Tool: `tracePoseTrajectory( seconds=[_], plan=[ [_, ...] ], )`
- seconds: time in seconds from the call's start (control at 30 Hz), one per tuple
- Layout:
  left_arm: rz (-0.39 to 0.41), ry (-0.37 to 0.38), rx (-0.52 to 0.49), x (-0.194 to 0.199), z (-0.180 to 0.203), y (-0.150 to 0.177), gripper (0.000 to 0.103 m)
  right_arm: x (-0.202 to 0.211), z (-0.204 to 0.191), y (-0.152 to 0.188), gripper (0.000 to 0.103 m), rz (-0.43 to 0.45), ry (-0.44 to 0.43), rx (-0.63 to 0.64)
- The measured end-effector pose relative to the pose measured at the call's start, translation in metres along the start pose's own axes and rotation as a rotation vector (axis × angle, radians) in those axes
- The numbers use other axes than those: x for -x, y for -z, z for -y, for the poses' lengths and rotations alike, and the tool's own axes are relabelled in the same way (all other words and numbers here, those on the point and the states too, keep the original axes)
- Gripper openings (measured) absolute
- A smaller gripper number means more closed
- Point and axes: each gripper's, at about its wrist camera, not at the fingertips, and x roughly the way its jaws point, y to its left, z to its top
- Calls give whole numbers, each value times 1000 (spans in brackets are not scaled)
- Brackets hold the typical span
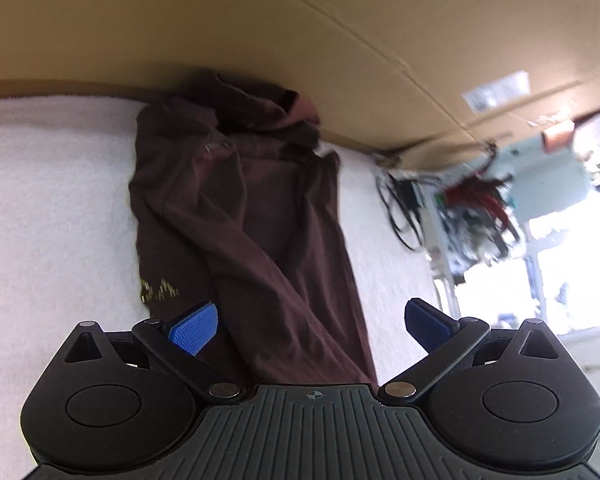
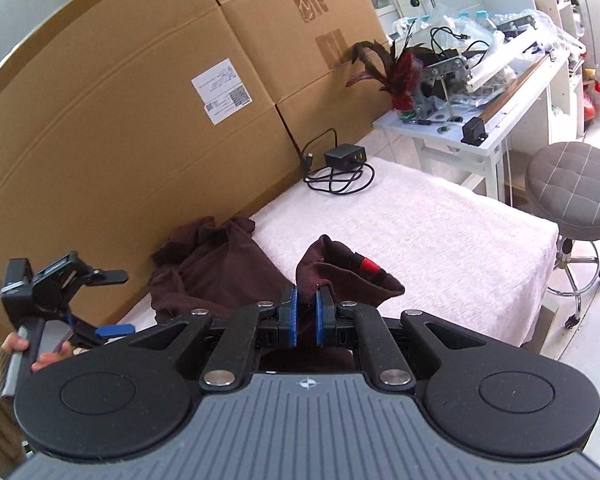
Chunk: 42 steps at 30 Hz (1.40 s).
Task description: Fold clothes
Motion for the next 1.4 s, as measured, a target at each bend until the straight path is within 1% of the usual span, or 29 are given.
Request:
tracePoseTrajectory(
  seconds=[0.1,0.17,0.23,0.3,0.37,0.4,0.47,0.5,0.53,0.6,0.67,0.73,0.8,0.87,0.97,1.0,1.03,1.07,1.1,1.13,1.2,1.3,1.4],
  plan=[
    [18,-39,57,-17,-3,-15,103,-2,11,-4,10,-35,-33,1],
    [29,-69,72,-27,-4,-23,103,-4,15,-2,10,-84,-52,17],
    [28,-103,79,-36,-6,-27,103,-8,20,4,11,-150,-64,31],
    [20,-135,83,-44,-9,-30,103,-16,26,14,12,-222,-54,49],
    [22,-151,102,-48,-11,-31,103,-27,30,24,13,-316,-46,69],
    [29,-143,109,-46,-11,-30,103,-31,29,28,14,-356,-49,97],
    [45,-128,124,-42,-11,-29,103,-34,20,31,23,-408,-60,189],
    [49,-125,122,-40,-10,-29,103,-32,13,30,33,-404,-63,242],
    [52,-122,120,-37,-10,-29,103,-29,5,25,40,-380,-71,276],
    [58,-120,114,-34,-10,-31,103,-21,-11,10,44,-323,-100,322],
    [63,-119,108,-30,-9,-34,103,-16,-27,-10,46,-271,-157,340],
    [60,-86,111,-28,-13,-37,103,-14,-44,-29,51,-241,-229,349],
    [57,-59,110,-27,-17,-40,103,-15,-59,-47,53,-211,-302,342],
    [60,-29,120,-26,-23,-42,103,-25,-72,-60,53,-191,-339,331],
    [72,30,159,-24,-34,-44,103,-72,-100,-63,53,-223,-351,390],
    [76,49,177,-21,-39,-44,103,-93,-109,-60,51,-243,-355,409],
    [80,68,196,-18,-44,-43,103,-115,-117,-56,43,-265,-351,410],
    [83,84,208,-15,-49,-43,103,-139,-125,-52,39,-290,-346,403],
    [89,97,214,-11,-53,-43,103,-162,-133,-48,32,-311,-341,396],
    [95,110,219,-6,-57,-43,103,-183,-141,-44,30,-328,-337,392],
    [106,130,230,1,-65,-43,103,-223,-157,-37,29,-359,-330,385],
    [120,149,246,10,-75,-43,103,-277,-175,-25,29,-399,-289,387],
    [130,154,263,15,-84,-43,103,-314,-186,-10,30,-436,-236,444]
  ],
)
